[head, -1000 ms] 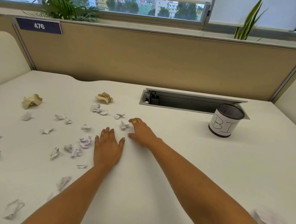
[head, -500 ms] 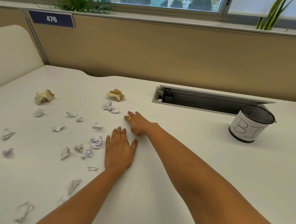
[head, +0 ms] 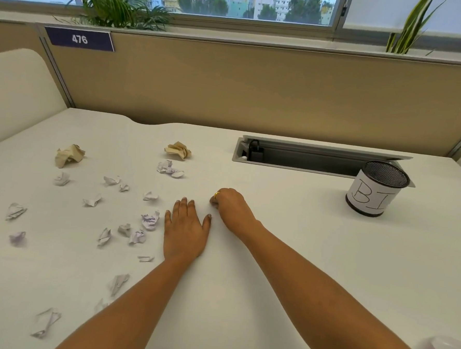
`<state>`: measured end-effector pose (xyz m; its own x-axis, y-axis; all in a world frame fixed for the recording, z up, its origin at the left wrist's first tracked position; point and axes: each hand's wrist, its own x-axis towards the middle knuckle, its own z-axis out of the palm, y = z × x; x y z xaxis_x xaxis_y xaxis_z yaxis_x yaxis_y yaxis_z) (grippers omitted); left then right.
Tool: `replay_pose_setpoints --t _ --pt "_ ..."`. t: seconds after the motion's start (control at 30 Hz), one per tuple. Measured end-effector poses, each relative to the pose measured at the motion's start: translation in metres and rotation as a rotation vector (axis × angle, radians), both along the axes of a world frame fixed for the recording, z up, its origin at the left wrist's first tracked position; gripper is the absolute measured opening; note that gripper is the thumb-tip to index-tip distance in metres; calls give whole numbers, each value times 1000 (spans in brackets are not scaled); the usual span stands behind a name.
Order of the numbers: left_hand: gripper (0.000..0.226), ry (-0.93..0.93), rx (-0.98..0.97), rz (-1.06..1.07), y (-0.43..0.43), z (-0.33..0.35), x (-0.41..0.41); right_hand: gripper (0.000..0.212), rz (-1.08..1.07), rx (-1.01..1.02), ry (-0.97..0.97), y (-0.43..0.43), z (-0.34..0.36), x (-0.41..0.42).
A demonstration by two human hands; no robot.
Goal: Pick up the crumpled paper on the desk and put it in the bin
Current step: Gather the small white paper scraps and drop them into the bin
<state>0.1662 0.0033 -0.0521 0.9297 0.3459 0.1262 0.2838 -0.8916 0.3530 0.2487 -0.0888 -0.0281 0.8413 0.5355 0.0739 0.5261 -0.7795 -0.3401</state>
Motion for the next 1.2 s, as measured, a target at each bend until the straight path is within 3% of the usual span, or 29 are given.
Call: replay_pose_setpoints --t 0.17,0.5,0.67,0.77,0.87,1.07,1.2 --pt "59 -2 8 -2 0 -1 0 32 -121 41 150 -29 14 -7" --pt "55 -24 9 -12 -2 0 -3 26 -462 382 -64 -123 48 -10" --pt "55 -20 25 -12 -2 0 -2 24 -679 429 -297 -186 76 13" --pt "55 -17 28 -8 -3 -1 -1 25 -819 386 -326 -218 88 25" --pt "55 -15 21 -7 -1 -2 0 23 -910 183 -243 -235 91 32" --pt "55 -17 6 -4 -1 -3 2 20 -922 -44 -188 -243 89 41" --pt "55 -19 14 -7 -2 -4 2 23 -894 -53 -168 -243 87 45"
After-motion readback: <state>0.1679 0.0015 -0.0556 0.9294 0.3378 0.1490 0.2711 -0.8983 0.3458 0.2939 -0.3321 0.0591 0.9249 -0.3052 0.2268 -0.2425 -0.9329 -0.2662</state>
